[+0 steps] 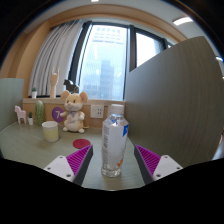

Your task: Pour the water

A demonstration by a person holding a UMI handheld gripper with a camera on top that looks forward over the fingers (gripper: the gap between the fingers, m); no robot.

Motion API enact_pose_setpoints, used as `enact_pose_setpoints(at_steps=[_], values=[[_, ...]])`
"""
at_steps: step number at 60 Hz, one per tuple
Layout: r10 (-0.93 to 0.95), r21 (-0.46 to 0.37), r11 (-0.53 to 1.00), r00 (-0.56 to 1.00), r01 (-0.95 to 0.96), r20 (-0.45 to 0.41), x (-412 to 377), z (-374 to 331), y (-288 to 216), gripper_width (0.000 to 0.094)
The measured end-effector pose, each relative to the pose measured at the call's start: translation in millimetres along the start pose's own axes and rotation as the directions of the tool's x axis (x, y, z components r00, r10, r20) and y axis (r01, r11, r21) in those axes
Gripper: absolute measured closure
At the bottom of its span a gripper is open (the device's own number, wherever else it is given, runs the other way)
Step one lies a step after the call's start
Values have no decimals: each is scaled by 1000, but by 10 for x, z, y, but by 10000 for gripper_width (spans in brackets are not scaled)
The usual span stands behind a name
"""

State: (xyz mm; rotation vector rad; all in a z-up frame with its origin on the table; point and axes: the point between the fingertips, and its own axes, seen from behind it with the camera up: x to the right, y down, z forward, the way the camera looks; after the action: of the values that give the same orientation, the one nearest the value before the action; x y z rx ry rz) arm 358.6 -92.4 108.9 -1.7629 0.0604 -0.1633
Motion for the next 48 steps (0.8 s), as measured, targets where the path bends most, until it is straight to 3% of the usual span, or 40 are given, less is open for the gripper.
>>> enact_pose_setpoints(at_steps=[13, 24, 31, 39, 48], values=[[16, -12, 1000, 1000, -16, 21, -1, 583, -23, 107], [6, 34, 999, 1000, -6, 6, 17, 725, -116, 369], [-7, 47, 999, 1000, 7, -7, 20, 705, -130, 442], [-35, 62, 997, 999, 36, -23, -27, 716, -150, 601], [-48, 43, 998, 997, 50, -57, -27, 759, -153, 626]])
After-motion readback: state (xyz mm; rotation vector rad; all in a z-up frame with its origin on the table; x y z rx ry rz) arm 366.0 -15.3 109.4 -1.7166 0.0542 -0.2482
